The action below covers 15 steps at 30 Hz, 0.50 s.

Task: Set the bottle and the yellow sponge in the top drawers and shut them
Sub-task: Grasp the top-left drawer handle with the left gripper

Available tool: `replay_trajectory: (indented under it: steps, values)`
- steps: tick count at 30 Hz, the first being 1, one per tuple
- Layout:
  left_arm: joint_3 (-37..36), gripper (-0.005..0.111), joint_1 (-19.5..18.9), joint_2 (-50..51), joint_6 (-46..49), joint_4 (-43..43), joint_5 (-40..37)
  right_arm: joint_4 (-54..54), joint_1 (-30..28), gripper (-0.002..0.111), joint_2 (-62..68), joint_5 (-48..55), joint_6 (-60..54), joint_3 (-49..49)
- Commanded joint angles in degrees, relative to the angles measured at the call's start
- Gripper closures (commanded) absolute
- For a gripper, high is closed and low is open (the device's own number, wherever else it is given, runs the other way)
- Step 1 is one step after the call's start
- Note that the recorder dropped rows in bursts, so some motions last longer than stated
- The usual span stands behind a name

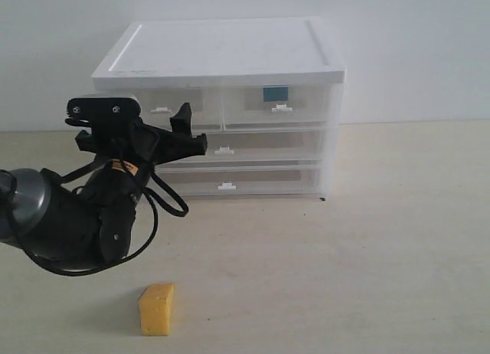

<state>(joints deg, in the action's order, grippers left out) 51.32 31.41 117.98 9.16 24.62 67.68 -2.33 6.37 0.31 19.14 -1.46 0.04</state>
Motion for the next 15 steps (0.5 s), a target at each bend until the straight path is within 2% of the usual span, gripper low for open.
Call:
replay_trajectory:
  steps: [1, 5, 10, 14, 15]
  values:
    - [2.8, 0.034, -0.2, 2.7, 1.6, 0.4, 0.3, 0.1, -0.1, 0.108, -0.3, -0.1, -0.1, 0.0]
    - [3.2, 0.036, -0.2, 3.5, 1.6, 0.7, 1.7, 0.1, -0.1, 0.108, -0.3, -0.1, -0.1, 0.0]
    - [3.2, 0.049, -0.2, 3.5, 1.6, 3.0, 2.3, 0.1, -0.1, 0.108, -0.3, -0.1, -0.1, 0.0]
    - [3.2, 0.052, -0.2, 3.5, 1.6, 2.5, 2.3, 0.1, -0.1, 0.108, -0.3, -0.1, -0.1, 0.0]
    - [3.2, 0.058, 0.0, 3.5, 1.6, 2.5, 2.3, 0.1, -0.1, 0.108, -0.3, -0.1, -0.1, 0.0]
